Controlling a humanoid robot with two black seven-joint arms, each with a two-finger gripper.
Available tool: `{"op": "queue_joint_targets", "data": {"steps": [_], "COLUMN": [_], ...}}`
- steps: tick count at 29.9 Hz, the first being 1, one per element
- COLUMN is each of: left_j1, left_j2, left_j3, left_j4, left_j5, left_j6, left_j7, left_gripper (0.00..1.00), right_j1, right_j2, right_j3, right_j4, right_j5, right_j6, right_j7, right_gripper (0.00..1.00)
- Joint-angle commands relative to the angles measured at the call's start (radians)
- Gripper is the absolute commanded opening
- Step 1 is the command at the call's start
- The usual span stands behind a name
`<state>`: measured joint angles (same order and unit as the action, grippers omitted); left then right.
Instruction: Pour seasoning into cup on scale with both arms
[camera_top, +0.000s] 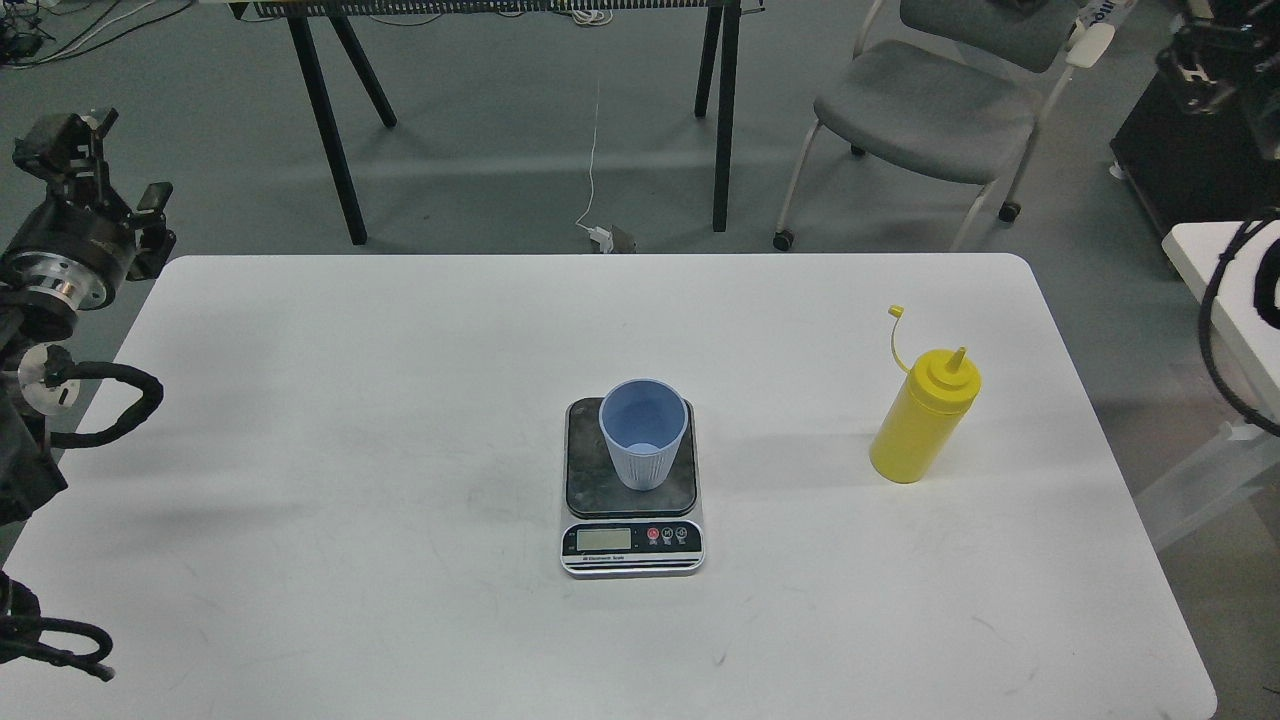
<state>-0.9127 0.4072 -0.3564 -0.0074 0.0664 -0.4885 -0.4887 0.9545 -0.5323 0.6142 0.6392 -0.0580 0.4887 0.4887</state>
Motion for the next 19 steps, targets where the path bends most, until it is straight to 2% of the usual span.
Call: {"op": "queue_joint_targets", "data": {"steps": [1, 7, 19], "left_j1": [-0.018, -0.061, -0.113], "left_j2": [0.007, 0.012, 0.01], "left_j3": [-0.001, -0.004, -0.073], "left_j4": [0.0, 0.001, 0.001], "left_j5": [-0.014, -0.039, -0.12], "left_j6": [0.0, 0.0, 0.0], "left_j7": [0.0, 0.0, 0.0], "left_gripper": [0.87, 0.87, 0.89], "right_j1": [-0.014, -0.095, -0.143], "right_j2": [0.1, 0.218, 0.23], "right_j3": [-0.019, -0.011, -0.002], "right_j4": [-0.006, -0.013, 0.004], "right_j5": [0.001, 0.003, 0.047], "right_j6": [0.0, 0.0, 0.0], "right_j7": [0.0, 0.0, 0.0], "right_gripper": [1.0, 1.0, 1.0]}}
